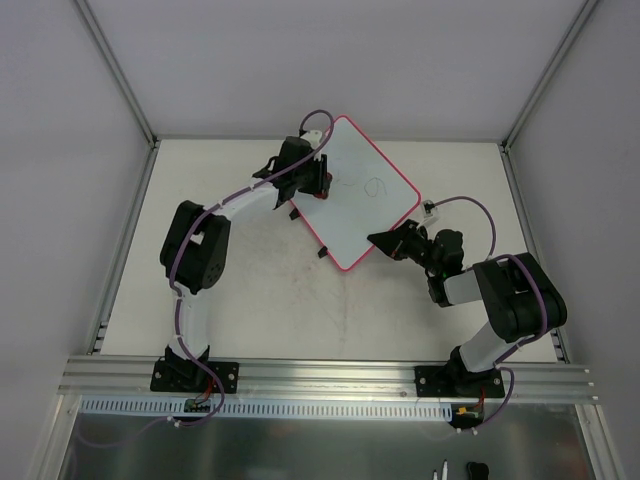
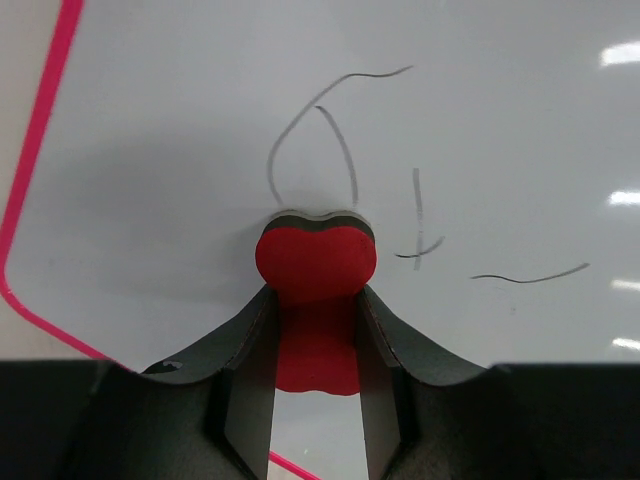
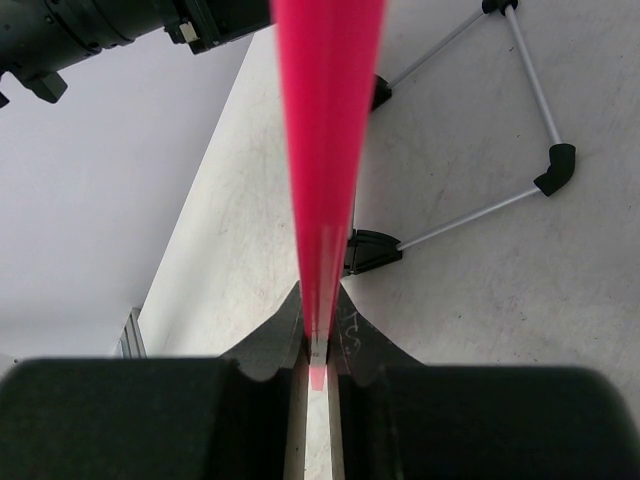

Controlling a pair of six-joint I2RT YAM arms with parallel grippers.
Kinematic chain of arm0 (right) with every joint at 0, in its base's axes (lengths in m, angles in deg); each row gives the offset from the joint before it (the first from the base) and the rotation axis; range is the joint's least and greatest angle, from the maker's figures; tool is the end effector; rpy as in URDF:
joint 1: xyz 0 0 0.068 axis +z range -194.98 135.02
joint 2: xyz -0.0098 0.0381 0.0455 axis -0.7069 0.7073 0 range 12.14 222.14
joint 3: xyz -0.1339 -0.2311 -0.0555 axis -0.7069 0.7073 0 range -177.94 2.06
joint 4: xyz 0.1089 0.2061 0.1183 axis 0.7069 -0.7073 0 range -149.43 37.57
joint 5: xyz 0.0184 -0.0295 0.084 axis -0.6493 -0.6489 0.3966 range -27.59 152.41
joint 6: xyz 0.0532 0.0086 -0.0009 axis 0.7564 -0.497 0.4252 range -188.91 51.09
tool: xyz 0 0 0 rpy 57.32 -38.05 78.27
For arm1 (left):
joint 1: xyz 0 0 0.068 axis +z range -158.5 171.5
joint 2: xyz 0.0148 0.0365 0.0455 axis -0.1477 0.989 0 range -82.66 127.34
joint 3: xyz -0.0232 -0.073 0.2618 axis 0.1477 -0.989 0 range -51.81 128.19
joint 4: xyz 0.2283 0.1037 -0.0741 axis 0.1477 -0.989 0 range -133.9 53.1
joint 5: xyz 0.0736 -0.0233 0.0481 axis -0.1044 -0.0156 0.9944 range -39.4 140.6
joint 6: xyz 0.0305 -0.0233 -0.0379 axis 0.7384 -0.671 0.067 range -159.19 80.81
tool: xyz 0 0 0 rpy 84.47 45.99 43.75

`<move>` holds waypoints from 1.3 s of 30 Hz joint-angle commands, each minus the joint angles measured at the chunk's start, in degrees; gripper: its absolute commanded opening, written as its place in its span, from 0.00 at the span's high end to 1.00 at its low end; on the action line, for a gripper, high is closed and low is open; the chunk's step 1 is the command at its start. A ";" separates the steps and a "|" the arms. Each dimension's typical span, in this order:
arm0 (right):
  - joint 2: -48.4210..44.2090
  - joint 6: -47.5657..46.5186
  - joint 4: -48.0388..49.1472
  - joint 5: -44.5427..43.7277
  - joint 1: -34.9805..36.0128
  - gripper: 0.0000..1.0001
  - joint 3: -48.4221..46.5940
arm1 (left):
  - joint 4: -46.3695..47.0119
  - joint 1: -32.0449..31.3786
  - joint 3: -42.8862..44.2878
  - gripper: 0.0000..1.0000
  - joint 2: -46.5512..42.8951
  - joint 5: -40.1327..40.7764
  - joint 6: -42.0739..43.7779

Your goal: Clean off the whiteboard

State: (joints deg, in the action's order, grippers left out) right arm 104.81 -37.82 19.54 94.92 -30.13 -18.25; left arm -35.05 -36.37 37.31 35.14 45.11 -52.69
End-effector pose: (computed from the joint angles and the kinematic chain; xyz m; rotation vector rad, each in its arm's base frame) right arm 0.2539 0.0871 0.1613 -0.2351 1.6653 1.0598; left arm 0.4268 -0.2296 0.2327 0.3211 2.0563 -0.5454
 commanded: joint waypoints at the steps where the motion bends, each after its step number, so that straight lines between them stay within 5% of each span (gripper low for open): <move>1: -1.52 -1.74 15.75 3.70 1.15 1.00 -2.18 | -0.35 -5.33 -0.70 0.70 -2.57 -2.33 -1.09; 14: -1.61 -2.00 15.75 3.96 1.41 1.00 -2.18 | 0.00 -10.53 0.17 0.69 -3.45 -0.92 1.54; 39: -2.22 -3.32 15.75 4.31 1.58 1.00 -1.48 | -5.45 5.64 14.06 0.69 4.81 -4.69 3.92</move>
State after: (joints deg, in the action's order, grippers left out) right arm 104.76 -39.18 19.41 95.21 -29.83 -18.27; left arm -40.10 -31.59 48.22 40.00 41.94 -50.02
